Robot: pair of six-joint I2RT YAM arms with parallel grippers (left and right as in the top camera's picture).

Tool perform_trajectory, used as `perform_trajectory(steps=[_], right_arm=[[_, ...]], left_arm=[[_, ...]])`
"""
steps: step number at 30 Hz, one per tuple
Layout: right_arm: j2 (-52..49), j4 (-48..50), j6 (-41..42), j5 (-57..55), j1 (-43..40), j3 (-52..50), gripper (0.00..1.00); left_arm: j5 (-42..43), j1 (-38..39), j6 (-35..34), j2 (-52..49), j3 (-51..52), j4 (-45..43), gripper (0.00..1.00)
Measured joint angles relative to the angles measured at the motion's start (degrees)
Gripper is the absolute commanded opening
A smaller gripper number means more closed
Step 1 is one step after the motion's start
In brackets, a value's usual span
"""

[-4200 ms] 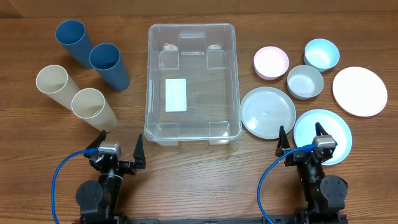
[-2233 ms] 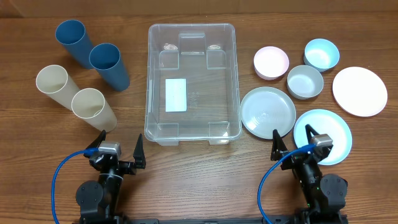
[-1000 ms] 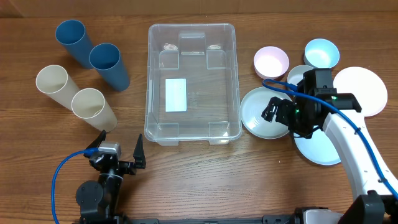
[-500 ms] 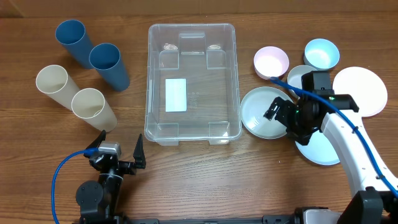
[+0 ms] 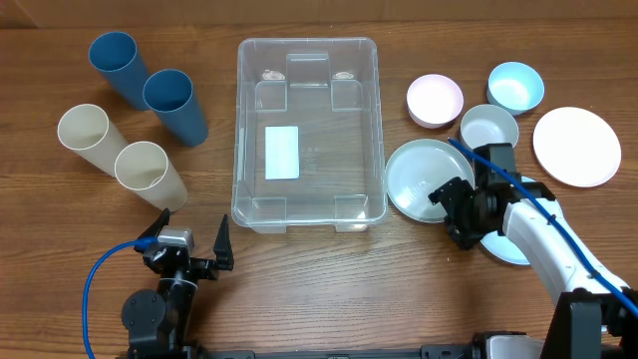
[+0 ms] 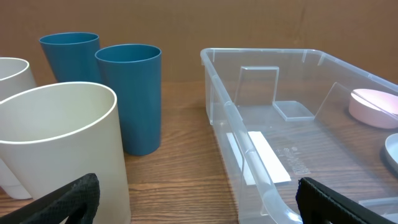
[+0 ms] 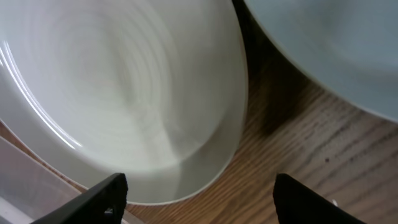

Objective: Pack container
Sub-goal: 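Lift the pale-green plate with the right gripper and lower it into the bin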

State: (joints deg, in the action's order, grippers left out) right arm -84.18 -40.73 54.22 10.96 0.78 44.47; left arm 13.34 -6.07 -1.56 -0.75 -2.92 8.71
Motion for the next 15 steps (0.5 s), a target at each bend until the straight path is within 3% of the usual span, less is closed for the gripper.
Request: perform_trajectory(steps=[8, 12, 13, 15], right_arm=[[-2.1, 6.2, 1.3, -1.6, 0.0, -3.6, 0.4], [-2.4, 7.8, 1.3, -2.5, 0.0, -4.2, 0.16], [-2.4, 8.3, 1.5, -2.9, 0.0, -4.5, 0.05], [-2.5, 8.3, 1.6, -3.5, 0.0, -4.7, 0.04]], left_arm=[[0.0, 0.0, 0.0, 0.0, 0.0, 0.0, 1.0], [0.0, 0.0, 0.0, 0.0, 0.0, 0.0, 1.0], [0.0, 0.0, 0.0, 0.0, 0.0, 0.0, 1.0], [0.0, 0.0, 0.0, 0.0, 0.0, 0.0, 1.0]])
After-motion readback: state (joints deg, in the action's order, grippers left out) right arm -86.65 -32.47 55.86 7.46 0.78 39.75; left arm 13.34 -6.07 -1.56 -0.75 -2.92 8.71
